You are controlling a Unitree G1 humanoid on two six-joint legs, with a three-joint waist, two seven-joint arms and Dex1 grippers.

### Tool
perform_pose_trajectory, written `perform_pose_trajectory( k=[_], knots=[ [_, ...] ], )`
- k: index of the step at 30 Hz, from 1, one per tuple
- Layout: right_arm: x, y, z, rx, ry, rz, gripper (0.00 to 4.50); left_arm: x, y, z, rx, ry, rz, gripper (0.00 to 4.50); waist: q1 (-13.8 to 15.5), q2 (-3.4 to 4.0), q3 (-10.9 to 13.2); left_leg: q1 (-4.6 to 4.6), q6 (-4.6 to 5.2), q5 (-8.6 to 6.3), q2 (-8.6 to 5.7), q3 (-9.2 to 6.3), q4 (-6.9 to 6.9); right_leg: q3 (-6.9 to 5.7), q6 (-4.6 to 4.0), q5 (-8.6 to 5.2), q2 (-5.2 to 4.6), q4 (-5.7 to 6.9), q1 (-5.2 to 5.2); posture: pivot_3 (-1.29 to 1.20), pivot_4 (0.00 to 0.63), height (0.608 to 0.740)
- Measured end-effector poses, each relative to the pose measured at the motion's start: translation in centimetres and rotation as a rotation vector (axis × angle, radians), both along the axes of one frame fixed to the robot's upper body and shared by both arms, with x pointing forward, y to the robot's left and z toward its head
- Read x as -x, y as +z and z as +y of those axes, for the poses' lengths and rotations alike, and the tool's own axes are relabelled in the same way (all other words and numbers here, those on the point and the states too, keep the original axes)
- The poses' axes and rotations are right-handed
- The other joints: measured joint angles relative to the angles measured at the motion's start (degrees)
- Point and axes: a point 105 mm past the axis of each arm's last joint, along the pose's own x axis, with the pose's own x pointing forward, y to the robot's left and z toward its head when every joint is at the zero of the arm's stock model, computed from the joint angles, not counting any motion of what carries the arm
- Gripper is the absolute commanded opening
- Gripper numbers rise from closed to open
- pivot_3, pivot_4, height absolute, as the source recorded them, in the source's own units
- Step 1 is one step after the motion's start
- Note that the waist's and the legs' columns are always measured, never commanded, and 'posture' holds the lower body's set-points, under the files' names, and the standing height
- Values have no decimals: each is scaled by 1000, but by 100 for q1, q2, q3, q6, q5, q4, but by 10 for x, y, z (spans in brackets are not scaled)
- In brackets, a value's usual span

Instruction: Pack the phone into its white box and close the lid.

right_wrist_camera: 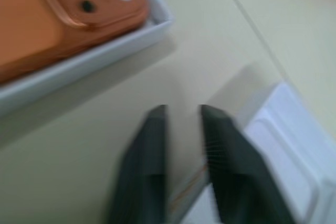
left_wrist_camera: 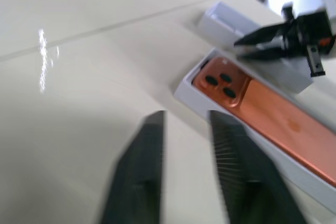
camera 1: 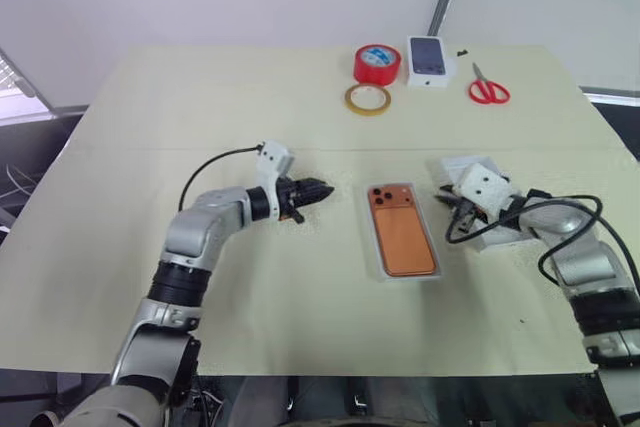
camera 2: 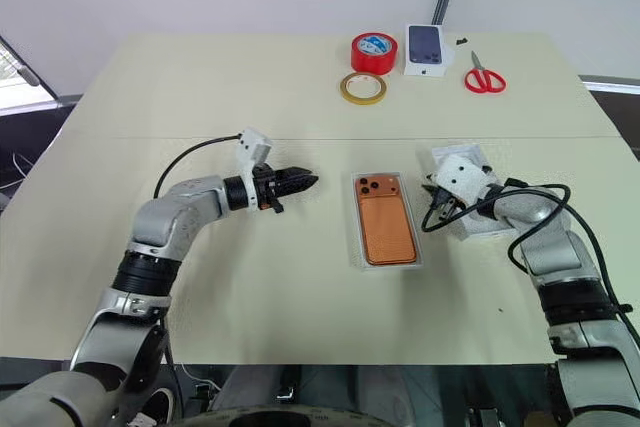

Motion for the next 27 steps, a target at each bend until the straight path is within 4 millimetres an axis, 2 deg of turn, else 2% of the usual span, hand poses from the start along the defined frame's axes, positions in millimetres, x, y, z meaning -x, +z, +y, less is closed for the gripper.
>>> perform_pose_trajectory(
  k=[3,4,8,12,16,19,24,27],
  knots=[
    [3,14,-5,-67,-43,-27,3827,5,3,13,-9,-24,-49,4255,-20,1,0,1,9,-5,2,0,-2,0,0,0,1,1,0,0,150,740],
    [3,21,-7,-80,-63,-51,4365,7,3,19,-28,-29,-80,4500,-24,1,0,1,9,-5,2,0,-3,0,0,0,1,0,-1,0,150,740],
    [3,30,-9,-127,-152,-94,4444,17,5,29,-58,-64,-182,4500,-5,2,0,2,27,-16,3,0,-2,1,-1,0,-2,0,0,0,150,740],
    [9,12,-2,-199,-239,-4,4444,31,11,27,-53,-155,-303,4500,22,5,0,-2,29,-17,3,0,-4,1,-1,0,-4,-1,-6,0,150,740],
    [22,4,1,-205,-291,84,4444,41,11,36,-83,-218,-385,4500,25,6,0,-3,40,-23,3,0,-4,1,-2,0,-5,-2,-5,0,150,740],
    [33,-2,-6,-177,-346,158,4444,47,9,42,-102,-246,-418,4500,24,7,0,-3,42,-24,3,0,-4,1,-2,0,-6,-4,-5,0,150,740],
    [43,7,-9,-151,-427,258,4444,53,2,48,-121,-281,-430,4500,-14,10,0,-3,43,-25,5,0,-5,1,-2,-1,-6,-2,-7,0,150,740],
    [47,3,-13,-151,-495,316,4444,60,-4,47,-120,-308,-433,4500,-6,10,0,-4,44,-26,5,0,-5,1,-2,-1,-6,-3,-7,0,150,740]
  ],
)
